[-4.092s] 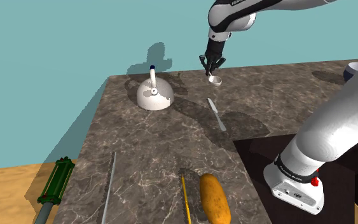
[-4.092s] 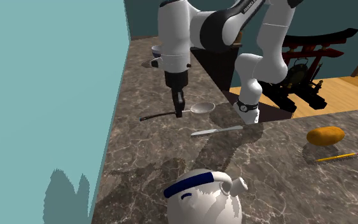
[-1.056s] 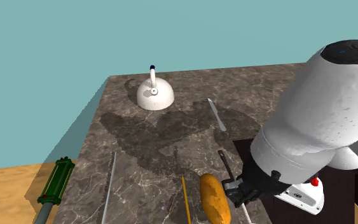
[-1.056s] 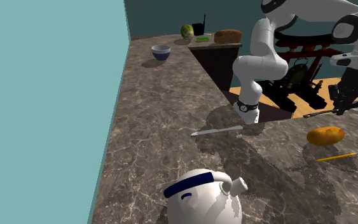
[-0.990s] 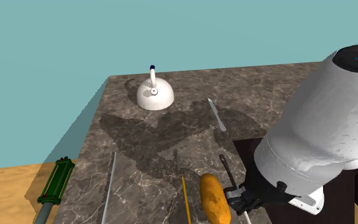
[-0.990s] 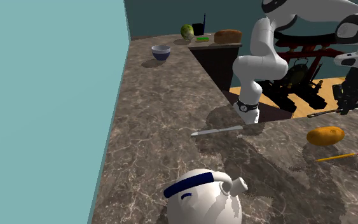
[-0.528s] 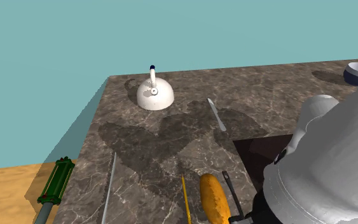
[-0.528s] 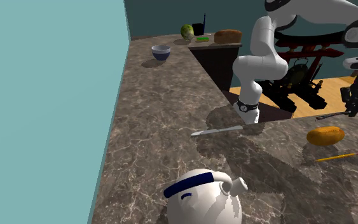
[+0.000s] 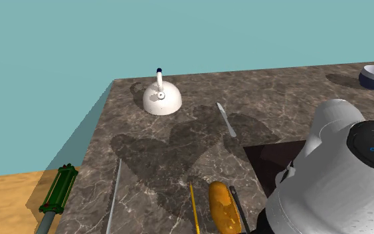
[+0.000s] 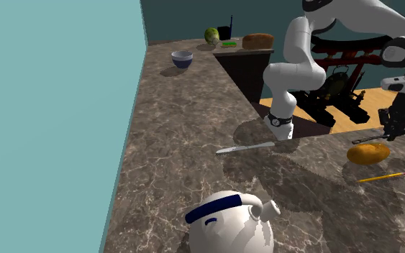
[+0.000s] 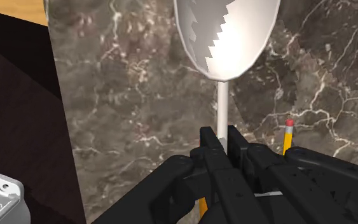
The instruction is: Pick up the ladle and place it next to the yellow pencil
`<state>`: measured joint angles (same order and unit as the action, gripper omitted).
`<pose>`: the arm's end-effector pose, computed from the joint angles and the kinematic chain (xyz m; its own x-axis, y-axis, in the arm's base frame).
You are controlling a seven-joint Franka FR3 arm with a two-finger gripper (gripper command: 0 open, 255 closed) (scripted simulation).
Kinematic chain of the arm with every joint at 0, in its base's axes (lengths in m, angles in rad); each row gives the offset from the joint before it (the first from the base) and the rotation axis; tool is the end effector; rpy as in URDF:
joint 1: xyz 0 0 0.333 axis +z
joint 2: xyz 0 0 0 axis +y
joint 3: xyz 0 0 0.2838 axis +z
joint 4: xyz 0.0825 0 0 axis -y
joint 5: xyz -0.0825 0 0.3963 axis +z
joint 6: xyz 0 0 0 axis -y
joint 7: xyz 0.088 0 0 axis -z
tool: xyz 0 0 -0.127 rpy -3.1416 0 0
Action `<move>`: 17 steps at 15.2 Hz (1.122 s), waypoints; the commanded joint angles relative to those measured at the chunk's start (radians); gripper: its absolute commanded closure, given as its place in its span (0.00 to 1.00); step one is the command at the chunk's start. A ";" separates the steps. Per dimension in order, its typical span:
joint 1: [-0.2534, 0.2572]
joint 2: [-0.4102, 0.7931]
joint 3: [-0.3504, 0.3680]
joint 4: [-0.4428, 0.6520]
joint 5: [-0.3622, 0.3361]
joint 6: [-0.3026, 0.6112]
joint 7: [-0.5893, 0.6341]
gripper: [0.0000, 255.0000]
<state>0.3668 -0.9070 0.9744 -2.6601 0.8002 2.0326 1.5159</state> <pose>0.1005 0.3862 0.3489 0.7374 -0.6750 -0.0259 -0.6729 -0.7307 -0.1147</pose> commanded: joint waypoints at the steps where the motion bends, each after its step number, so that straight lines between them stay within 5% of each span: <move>1: -0.002 0.012 0.025 -0.019 0.020 0.033 -0.007 1.00; 7: -0.018 0.059 0.103 -0.056 0.075 0.125 -0.023 1.00; 14: -0.017 0.059 0.102 -0.056 0.074 0.125 -0.022 1.00; 15: -0.018 0.060 0.103 -0.055 0.074 0.126 -0.022 0.00; 17: -0.019 0.060 0.102 -0.056 0.074 0.126 -0.024 0.00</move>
<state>0.3483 -0.8469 1.0764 -2.7160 0.8742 2.1589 1.4923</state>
